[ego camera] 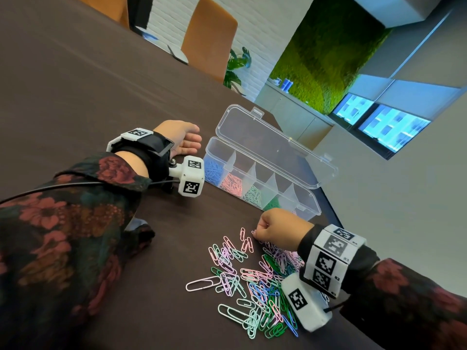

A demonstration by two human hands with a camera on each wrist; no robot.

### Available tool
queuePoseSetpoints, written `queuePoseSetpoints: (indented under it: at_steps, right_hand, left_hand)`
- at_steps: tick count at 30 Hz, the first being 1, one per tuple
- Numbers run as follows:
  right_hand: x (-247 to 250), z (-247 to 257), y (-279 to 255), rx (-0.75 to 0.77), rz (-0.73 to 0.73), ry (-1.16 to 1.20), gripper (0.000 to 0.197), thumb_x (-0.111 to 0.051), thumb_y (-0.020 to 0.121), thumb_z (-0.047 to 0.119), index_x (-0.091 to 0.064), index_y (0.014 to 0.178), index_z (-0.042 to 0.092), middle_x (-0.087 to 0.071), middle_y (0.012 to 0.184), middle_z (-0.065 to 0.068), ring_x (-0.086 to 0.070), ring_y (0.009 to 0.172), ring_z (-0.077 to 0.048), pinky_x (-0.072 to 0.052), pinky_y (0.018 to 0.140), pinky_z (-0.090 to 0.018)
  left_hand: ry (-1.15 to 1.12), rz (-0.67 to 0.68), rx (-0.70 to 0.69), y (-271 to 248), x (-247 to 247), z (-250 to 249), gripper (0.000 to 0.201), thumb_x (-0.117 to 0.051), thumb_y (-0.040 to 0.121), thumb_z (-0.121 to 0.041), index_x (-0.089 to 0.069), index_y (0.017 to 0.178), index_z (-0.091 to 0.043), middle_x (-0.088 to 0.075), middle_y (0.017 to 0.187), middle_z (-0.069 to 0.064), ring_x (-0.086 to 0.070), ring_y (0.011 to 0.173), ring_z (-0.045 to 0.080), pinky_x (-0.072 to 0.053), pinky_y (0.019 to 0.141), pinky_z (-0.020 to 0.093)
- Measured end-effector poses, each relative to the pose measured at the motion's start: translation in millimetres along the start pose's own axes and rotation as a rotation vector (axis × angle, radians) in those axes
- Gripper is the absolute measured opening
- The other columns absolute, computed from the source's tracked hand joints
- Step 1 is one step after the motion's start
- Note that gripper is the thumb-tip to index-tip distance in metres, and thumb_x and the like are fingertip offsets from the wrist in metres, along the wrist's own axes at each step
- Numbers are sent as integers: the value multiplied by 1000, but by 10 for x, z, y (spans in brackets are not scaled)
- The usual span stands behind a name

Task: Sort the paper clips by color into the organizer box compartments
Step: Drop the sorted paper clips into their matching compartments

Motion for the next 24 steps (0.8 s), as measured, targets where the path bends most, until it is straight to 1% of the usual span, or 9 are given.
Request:
queuePoseSetpoints:
  at_steps: [3,5,9,12,14,17,19,22,24]
  right_hand:
    - [-1,-46,15,9,11,98,31,-58,91,24,-44,64,17,-44,62,4,-40,55,-9,-34,53,-20]
    - [-3,-80,10,18,28,173,24,-61,90,26,-51,69,19,-48,63,7,-42,55,-6,-36,53,-18]
    - [36,-121,-5,32,21,260,21,-62,89,24,-53,71,17,-47,61,5,-39,48,-6,-34,47,-15]
    - [129,-181,-57,28,3,497,16,-59,89,16,-56,74,14,-48,55,5,-32,44,-8,-28,41,-18]
    - [298,-292,-113,25,-57,619,21,-56,90,12,-53,69,15,-43,46,10,-30,40,-8,-26,38,-17]
    - [626,-613,-151,5,-207,806,26,-54,91,11,-46,66,17,-32,50,5,-25,39,-8,-19,36,-14]
    - [784,-925,-129,-62,-323,895,27,-54,91,13,-44,66,17,-29,50,5,-21,39,-7,-16,38,-13]
    - [884,-1304,-67,-188,-461,882,16,-58,88,15,-48,75,14,-27,47,5,-21,36,-9,-17,38,-14]
    - [873,-1416,4,-234,-472,834,14,-60,87,18,-52,78,12,-29,48,4,-24,38,-11,-20,37,-16]
  left_hand:
    - [0,2,2,-13,-7,1,15,-50,96,-17,-54,104,-6,-59,87,8,-59,73,18,-51,70,26]
    - [-1,1,-1,-20,-5,-5,17,-50,96,-17,-53,107,-5,-59,87,8,-59,74,19,-51,71,27]
    - [-7,0,2,-28,4,-5,20,-50,96,-17,-53,110,-4,-60,88,9,-60,75,19,-52,68,26]
    - [-15,1,5,-14,11,0,21,-50,96,-17,-53,111,-4,-59,89,9,-59,76,20,-51,68,26]
    - [-22,1,7,7,14,8,21,-49,96,-17,-52,112,-4,-59,89,9,-59,77,20,-50,68,27]
    - [-30,-4,11,44,25,28,23,-50,96,-17,-52,114,-3,-59,89,9,-59,78,19,-50,69,27]
    - [-29,-7,12,67,37,47,25,-50,95,-16,-53,116,-3,-59,89,9,-59,78,20,-51,72,28]
    - [-33,-4,11,96,38,67,30,-50,96,-16,-51,121,-1,-59,91,10,-58,80,21,-50,75,29]
    - [-39,-2,11,108,39,78,32,-49,96,-15,-50,124,0,-58,92,11,-58,81,22,-49,73,30]
Point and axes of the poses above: each hand's wrist, its own y-axis towards the middle knuckle, its own x-axis out of the back of the hand, z = x × y, the point moved 9 cm from there along y, towards the middle knuckle
